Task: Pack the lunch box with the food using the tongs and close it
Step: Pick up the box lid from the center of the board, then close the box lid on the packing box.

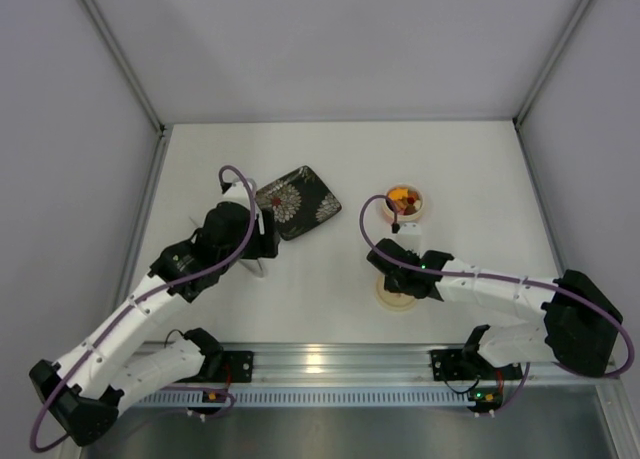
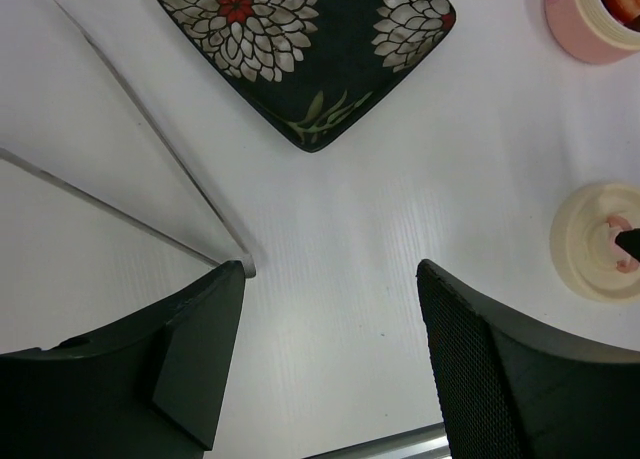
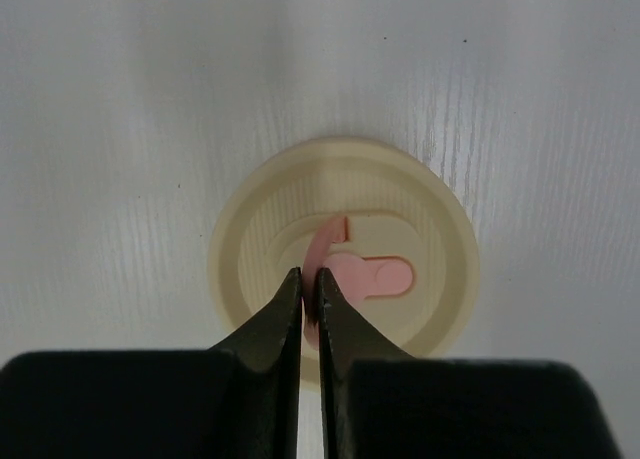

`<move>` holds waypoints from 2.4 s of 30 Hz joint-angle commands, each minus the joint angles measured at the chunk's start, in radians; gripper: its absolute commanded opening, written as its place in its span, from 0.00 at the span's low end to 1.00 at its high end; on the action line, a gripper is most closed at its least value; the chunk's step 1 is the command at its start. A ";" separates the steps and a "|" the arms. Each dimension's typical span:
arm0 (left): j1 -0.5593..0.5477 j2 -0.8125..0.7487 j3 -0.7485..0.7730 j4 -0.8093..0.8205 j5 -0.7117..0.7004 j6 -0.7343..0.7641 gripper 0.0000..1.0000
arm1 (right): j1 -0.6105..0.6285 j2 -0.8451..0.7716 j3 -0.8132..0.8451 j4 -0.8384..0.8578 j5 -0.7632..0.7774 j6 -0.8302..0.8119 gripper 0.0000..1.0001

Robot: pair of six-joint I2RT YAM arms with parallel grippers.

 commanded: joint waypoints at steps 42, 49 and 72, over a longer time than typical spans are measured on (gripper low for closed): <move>-0.004 -0.107 -0.048 -0.009 -0.020 0.034 0.79 | -0.517 0.495 0.885 -0.164 -0.138 -0.409 0.00; -0.004 -0.102 -0.048 -0.009 -0.019 0.034 0.79 | -0.547 0.550 0.910 -0.149 -0.149 -0.420 0.00; -0.004 -0.091 -0.048 -0.006 -0.015 0.035 0.79 | -0.576 0.642 0.925 -0.154 -0.132 -0.443 0.00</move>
